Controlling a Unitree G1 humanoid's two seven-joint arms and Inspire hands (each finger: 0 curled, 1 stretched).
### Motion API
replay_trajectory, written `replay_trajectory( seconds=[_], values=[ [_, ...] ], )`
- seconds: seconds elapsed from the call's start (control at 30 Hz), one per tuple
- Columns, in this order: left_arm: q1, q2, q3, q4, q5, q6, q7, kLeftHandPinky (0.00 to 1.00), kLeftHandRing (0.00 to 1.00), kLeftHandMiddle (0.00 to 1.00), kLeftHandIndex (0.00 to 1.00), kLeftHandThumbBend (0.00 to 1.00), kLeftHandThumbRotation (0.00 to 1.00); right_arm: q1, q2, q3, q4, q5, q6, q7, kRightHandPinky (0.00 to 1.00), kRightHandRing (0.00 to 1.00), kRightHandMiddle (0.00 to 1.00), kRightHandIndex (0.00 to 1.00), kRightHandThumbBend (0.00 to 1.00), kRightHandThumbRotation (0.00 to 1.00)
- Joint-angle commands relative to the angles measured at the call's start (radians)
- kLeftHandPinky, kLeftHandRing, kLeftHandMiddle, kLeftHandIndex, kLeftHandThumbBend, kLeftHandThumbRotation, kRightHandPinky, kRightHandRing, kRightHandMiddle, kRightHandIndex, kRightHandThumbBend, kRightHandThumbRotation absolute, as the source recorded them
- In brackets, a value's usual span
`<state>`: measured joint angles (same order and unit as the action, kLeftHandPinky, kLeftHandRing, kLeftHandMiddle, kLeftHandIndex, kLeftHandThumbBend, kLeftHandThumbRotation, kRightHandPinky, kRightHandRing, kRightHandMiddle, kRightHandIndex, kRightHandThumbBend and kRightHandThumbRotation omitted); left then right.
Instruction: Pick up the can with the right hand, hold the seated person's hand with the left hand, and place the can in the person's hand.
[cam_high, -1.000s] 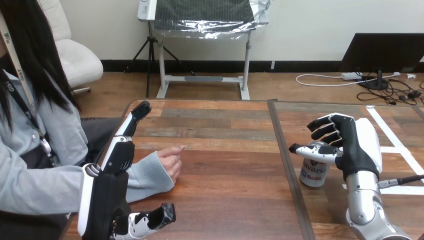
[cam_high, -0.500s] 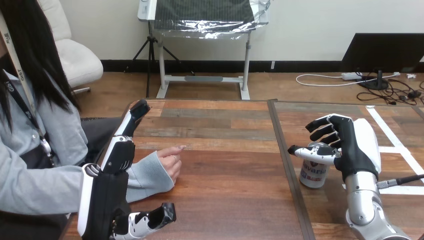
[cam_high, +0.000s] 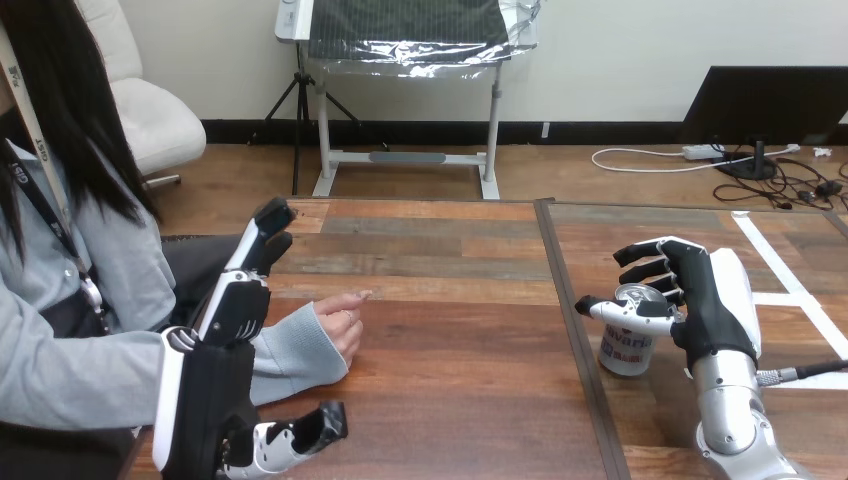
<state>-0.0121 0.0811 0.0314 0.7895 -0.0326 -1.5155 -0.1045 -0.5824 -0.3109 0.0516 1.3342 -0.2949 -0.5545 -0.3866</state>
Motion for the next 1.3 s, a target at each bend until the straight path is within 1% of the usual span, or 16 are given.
replay_trajectory(
  seconds=[0.0, 0.1, 0.2, 0.33, 0.4, 0.5, 0.63, 0.77, 1.0, 1.1, 1.27],
  values=[
    [-0.043, 0.010, -0.017, -0.036, -0.017, 0.002, 0.000, 0.91, 0.95, 0.94, 0.89, 1.00, 0.69, -0.028, 0.007, -0.019, -0.041, 0.024, -0.005, 0.025, 0.49, 0.56, 0.61, 0.65, 0.95, 0.00],
    [-0.042, 0.012, -0.028, -0.037, -0.030, 0.004, -0.001, 0.90, 0.95, 0.94, 0.89, 1.00, 0.69, -0.025, 0.006, -0.024, -0.043, 0.037, -0.001, 0.049, 0.53, 0.60, 0.64, 0.67, 0.95, 0.00],
    [-0.041, 0.012, -0.026, -0.037, -0.030, 0.001, -0.001, 0.89, 0.94, 0.94, 0.89, 1.00, 0.69, -0.020, 0.005, -0.029, -0.043, 0.047, -0.003, 0.067, 0.58, 0.64, 0.68, 0.71, 0.96, 0.00],
    [-0.042, 0.015, -0.024, -0.038, -0.028, -0.002, -0.002, 0.88, 0.94, 0.94, 0.89, 1.00, 0.68, -0.014, 0.002, -0.035, -0.045, 0.055, -0.004, 0.091, 0.61, 0.67, 0.70, 0.74, 0.97, 0.00],
    [-0.042, 0.017, -0.026, -0.039, -0.030, -0.002, -0.003, 0.87, 0.94, 0.94, 0.89, 1.00, 0.68, -0.013, 0.002, -0.041, -0.045, 0.060, 0.000, 0.101, 0.63, 0.69, 0.72, 0.75, 0.98, 0.01],
    [-0.042, 0.017, -0.026, -0.037, -0.032, -0.004, -0.003, 0.87, 0.93, 0.94, 0.89, 1.00, 0.67, -0.006, 0.002, -0.045, -0.047, 0.070, -0.010, 0.114, 0.65, 0.71, 0.74, 0.78, 0.99, 0.04],
    [-0.044, 0.021, -0.038, -0.034, -0.044, -0.008, -0.003, 0.86, 0.93, 0.93, 0.89, 1.00, 0.67, 0.002, 0.000, -0.052, -0.048, 0.083, -0.011, 0.135, 0.67, 0.73, 0.77, 0.80, 1.00, 0.08],
    [-0.049, 0.025, -0.049, -0.029, -0.058, -0.014, -0.005, 0.86, 0.93, 0.94, 0.89, 1.00, 0.66, 0.009, -0.004, -0.051, -0.049, 0.085, -0.008, 0.141, 0.69, 0.75, 0.80, 0.83, 1.00, 0.14],
    [-0.049, 0.025, -0.037, -0.027, -0.054, -0.010, -0.009, 0.87, 0.94, 0.94, 0.89, 1.00, 0.68, 0.022, -0.011, -0.052, -0.050, 0.083, -0.019, 0.143, 0.70, 0.77, 0.81, 0.84, 1.00, 0.19],
    [-0.049, 0.027, -0.044, -0.028, -0.062, -0.008, -0.009, 0.88, 0.94, 0.94, 0.89, 1.00, 0.68, 0.028, -0.013, -0.055, -0.051, 0.084, -0.025, 0.146, 0.70, 0.78, 0.82, 0.84, 1.00, 0.22],
    [-0.048, 0.033, -0.052, -0.033, -0.067, -0.001, -0.012, 0.90, 0.94, 0.94, 0.89, 1.00, 0.67, 0.039, -0.016, -0.066, -0.051, 0.091, -0.039, 0.157, 0.72, 0.79, 0.83, 0.85, 1.00, 0.23]
  ],
)
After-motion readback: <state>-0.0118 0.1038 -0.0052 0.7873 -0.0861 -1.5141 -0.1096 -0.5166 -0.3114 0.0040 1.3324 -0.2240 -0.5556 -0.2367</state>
